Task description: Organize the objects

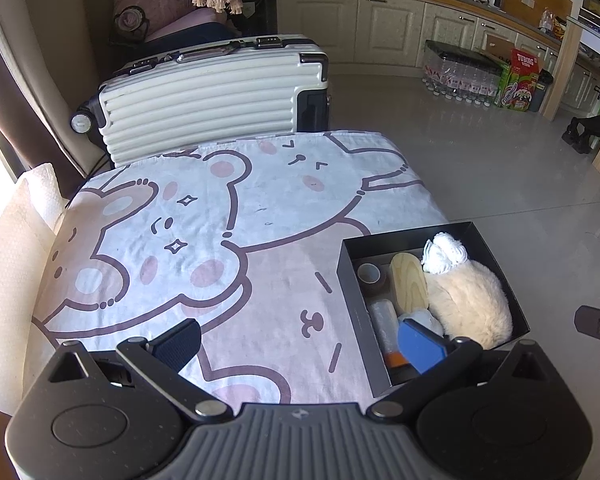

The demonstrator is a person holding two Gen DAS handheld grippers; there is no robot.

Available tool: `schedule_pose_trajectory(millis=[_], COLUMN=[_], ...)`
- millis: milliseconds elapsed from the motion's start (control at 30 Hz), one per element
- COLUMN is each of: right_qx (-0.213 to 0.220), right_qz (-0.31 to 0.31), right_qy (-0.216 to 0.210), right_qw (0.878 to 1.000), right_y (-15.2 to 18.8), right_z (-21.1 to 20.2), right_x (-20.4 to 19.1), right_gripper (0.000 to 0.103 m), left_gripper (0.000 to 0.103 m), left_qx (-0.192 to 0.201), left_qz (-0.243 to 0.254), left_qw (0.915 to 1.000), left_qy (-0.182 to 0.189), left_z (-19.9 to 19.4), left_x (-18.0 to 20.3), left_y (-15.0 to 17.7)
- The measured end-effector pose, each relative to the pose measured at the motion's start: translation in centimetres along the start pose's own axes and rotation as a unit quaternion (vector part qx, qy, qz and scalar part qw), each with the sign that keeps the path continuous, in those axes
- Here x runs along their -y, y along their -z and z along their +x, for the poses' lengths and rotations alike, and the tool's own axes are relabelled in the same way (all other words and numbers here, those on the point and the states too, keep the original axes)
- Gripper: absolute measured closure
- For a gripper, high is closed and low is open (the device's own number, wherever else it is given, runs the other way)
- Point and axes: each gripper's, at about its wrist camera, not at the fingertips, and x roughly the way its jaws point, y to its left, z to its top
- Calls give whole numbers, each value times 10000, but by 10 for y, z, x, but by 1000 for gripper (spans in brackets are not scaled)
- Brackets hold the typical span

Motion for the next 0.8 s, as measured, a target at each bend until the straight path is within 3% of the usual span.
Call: schedule_pose_trajectory(millis=[800], right_qx=[-11], right_qz=[-26], right_qy=[-2], right_qw=[10000], right_y=[1], right_z=[2], right_x=[-1], right_gripper=[0], left_gripper=[0], left_qx=[-66], left_qz=[37], left_qw=[10000], left_qy=[-6], left_z=[2], left_x=[0], left_y=[1])
